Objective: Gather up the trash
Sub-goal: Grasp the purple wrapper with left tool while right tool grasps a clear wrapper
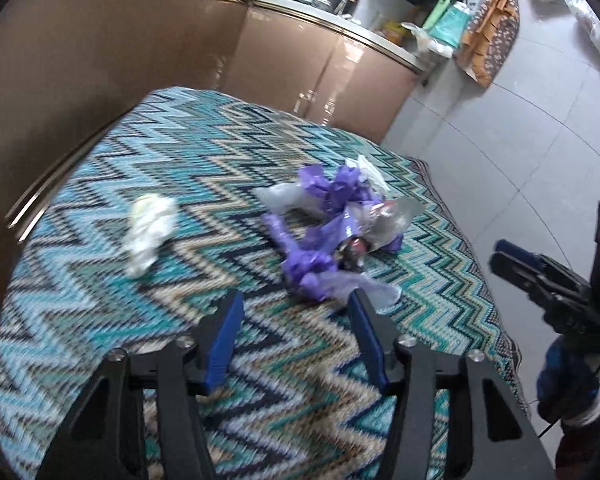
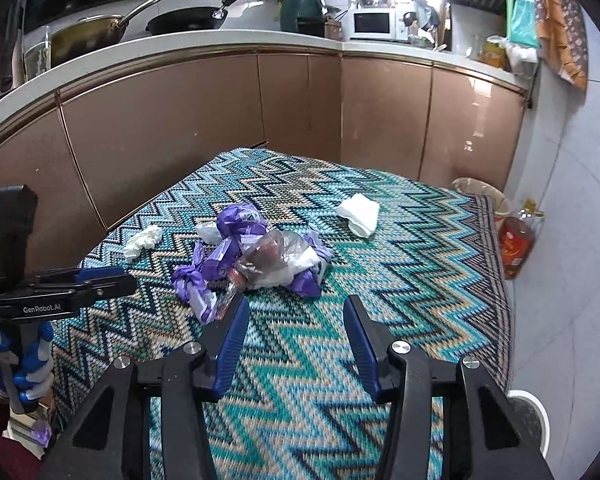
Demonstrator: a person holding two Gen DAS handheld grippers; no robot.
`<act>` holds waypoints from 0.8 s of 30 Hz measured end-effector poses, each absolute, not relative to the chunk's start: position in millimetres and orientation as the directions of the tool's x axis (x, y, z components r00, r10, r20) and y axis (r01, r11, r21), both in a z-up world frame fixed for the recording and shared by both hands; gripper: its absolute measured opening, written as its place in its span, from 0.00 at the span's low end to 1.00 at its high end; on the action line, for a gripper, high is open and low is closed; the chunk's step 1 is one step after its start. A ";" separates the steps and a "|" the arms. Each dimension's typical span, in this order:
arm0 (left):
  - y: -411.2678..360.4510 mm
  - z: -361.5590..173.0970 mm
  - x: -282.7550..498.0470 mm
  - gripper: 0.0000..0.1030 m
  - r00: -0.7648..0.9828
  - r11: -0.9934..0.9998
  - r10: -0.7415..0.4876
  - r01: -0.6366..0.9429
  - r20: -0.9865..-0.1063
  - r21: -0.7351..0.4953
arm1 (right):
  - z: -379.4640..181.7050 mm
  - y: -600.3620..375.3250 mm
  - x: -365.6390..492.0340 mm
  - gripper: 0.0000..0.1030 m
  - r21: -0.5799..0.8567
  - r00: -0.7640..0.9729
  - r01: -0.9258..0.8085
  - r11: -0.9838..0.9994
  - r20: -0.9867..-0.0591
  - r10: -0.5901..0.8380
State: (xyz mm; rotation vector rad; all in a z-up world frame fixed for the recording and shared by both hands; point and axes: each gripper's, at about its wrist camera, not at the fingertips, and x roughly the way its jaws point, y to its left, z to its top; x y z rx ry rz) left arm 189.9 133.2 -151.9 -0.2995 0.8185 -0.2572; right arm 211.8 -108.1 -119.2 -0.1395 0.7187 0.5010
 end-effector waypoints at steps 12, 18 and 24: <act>117.1 -175.8 240.8 0.41 0.593 0.920 -0.368 0.121 -0.716 -0.373 | -137.6 -90.0 276.8 0.40 0.111 0.580 -0.545 0.831 -0.666 0.470; 117.2 -188.0 246.9 0.34 0.581 0.918 -0.377 0.130 -0.721 -0.375 | -148.9 -74.4 298.4 0.34 0.110 0.553 -0.579 0.808 -0.675 0.489; 115.3 -191.8 248.3 0.31 0.587 0.914 -0.387 0.146 -0.711 -0.378 | -162.7 -65.9 300.5 0.23 0.135 0.511 -0.599 0.789 -0.694 0.507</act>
